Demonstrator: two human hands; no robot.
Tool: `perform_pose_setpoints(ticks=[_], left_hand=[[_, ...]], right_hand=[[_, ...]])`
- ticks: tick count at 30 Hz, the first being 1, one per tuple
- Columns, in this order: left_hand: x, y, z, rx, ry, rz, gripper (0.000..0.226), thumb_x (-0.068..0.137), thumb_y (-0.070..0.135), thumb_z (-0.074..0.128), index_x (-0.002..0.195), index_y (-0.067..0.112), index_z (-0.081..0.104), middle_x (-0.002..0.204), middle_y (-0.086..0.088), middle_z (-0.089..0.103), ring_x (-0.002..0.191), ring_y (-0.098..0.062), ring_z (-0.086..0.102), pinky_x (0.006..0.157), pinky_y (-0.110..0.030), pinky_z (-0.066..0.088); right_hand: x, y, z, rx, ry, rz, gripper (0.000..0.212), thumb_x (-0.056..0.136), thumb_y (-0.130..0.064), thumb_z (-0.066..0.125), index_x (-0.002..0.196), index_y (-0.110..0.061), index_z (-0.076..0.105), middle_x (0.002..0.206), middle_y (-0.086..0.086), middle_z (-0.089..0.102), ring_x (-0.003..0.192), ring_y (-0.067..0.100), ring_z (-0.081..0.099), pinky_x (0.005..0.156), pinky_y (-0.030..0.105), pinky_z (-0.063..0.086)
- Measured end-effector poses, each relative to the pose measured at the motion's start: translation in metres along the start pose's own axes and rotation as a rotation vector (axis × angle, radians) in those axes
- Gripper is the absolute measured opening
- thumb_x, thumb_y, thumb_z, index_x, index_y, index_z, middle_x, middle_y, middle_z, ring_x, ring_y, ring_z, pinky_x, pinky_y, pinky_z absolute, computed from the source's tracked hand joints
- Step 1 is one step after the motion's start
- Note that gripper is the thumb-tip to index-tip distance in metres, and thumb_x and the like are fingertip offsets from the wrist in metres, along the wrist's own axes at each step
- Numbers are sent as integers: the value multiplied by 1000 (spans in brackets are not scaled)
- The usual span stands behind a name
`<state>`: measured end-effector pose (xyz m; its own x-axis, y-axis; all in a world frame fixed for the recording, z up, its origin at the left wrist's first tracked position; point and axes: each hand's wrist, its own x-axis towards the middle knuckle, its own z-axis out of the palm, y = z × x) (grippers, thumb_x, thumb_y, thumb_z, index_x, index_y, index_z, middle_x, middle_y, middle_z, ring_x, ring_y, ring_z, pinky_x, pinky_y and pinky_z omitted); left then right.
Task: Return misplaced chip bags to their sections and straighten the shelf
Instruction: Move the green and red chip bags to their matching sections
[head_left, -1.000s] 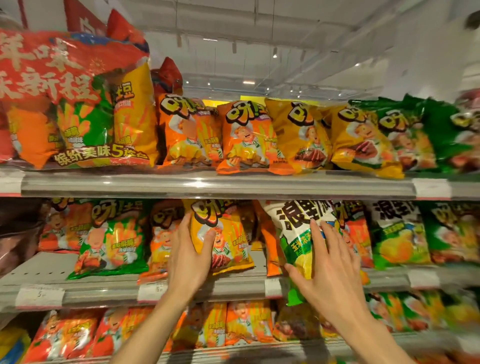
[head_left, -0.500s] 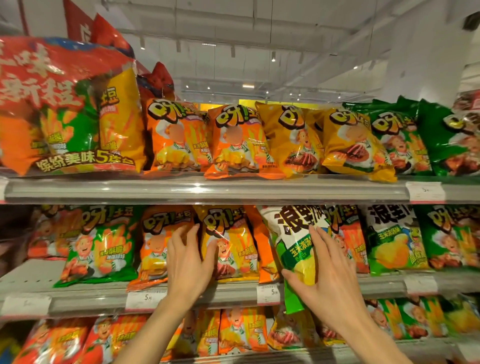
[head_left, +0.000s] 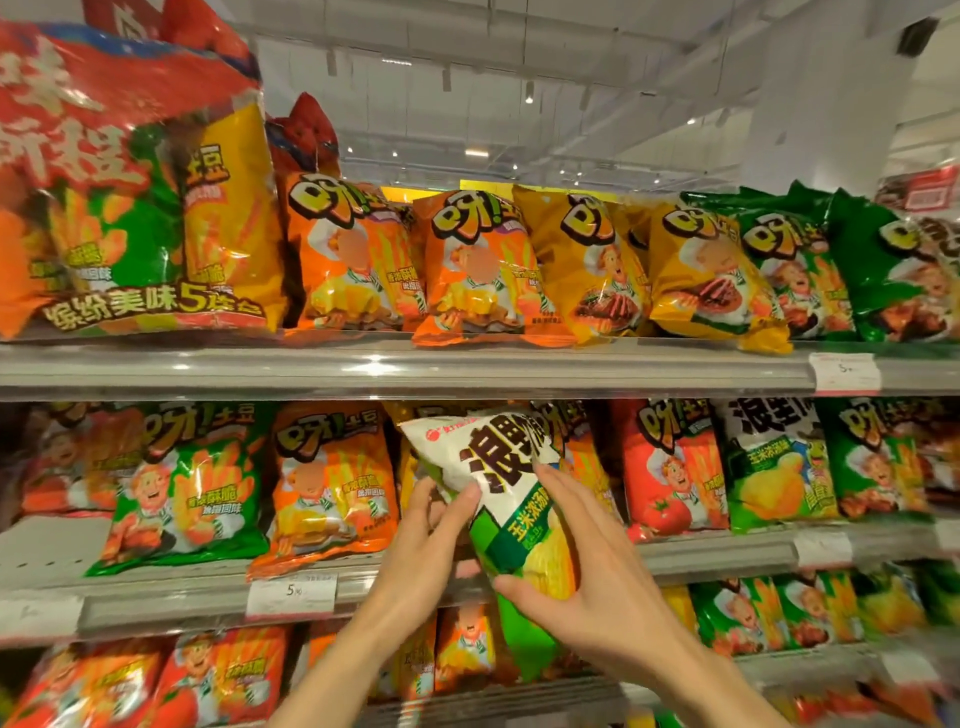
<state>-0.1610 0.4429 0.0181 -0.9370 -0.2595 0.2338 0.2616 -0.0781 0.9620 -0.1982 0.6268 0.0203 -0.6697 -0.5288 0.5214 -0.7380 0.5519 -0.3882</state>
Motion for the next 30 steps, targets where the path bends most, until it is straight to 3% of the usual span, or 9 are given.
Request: perform_pose_setpoints(ticks=[3,6,15,17,19,23,25,28,30], left_hand=[[-6,-8,6,-69,1,-11,35,90,33,61,122,21,55,107,2,76,99,-13,73,72,-36,61],[-11,-19,19,-64,9,11,38,88,36,62,122,20,56,110,0,76,102,-17,73,78,-43,61],[-34,-27,165,63,29,61,32,90,35,63,119,22,57,98,9,77,96,-10,72,64,-16,54],[-40,-31,218,87,13,46,12,94,27,62,105,27,57,86,18,72,85,4,69,59,-6,48],[-46,-31,271,107,-31,46,14,91,32,65,95,31,51,90,22,63,80,18,64,59,1,42],[-36,-57,363,94,-108,4,60,83,54,67,133,27,48,110,11,69,92,5,70,68,-12,53],[-29,-66,405,127,-158,-10,82,76,69,69,140,25,42,120,11,68,104,-6,69,84,-25,57],[-21,-73,458,102,-226,-48,70,77,64,67,132,36,33,119,13,66,102,-4,67,86,-35,59],[-9,-81,487,123,-247,-61,86,75,71,68,145,39,29,125,13,63,108,-7,65,95,-42,56]], right_hand=[[-8,3,-2,-9,-50,4,93,79,-67,64,149,-52,4,141,-51,-10,134,-26,-6,108,4,2],[-20,13,-13,2,-75,1,93,78,-67,64,151,-50,8,146,-46,-4,136,-24,-3,111,12,8],[-87,100,-108,58,-9,5,94,79,-67,64,154,-41,12,157,-30,10,144,-11,8,120,31,20],[-110,136,-137,55,4,15,94,79,-68,63,153,-43,11,157,-31,9,144,-10,9,121,32,21],[-133,174,-164,38,20,40,94,77,-69,63,152,-46,10,157,-33,7,145,-9,9,121,33,21],[-176,245,-219,32,46,130,93,76,-69,65,149,-53,8,152,-37,8,143,-10,10,120,33,21],[-194,276,-243,44,57,183,94,75,-71,65,148,-55,9,154,-36,8,144,-8,12,119,34,22],[-211,317,-272,63,104,261,94,72,-69,69,145,-59,11,152,-37,11,144,-5,18,118,35,27],[-218,341,-286,74,125,313,94,71,-66,71,143,-63,12,150,-40,12,142,-8,19,118,33,28]])
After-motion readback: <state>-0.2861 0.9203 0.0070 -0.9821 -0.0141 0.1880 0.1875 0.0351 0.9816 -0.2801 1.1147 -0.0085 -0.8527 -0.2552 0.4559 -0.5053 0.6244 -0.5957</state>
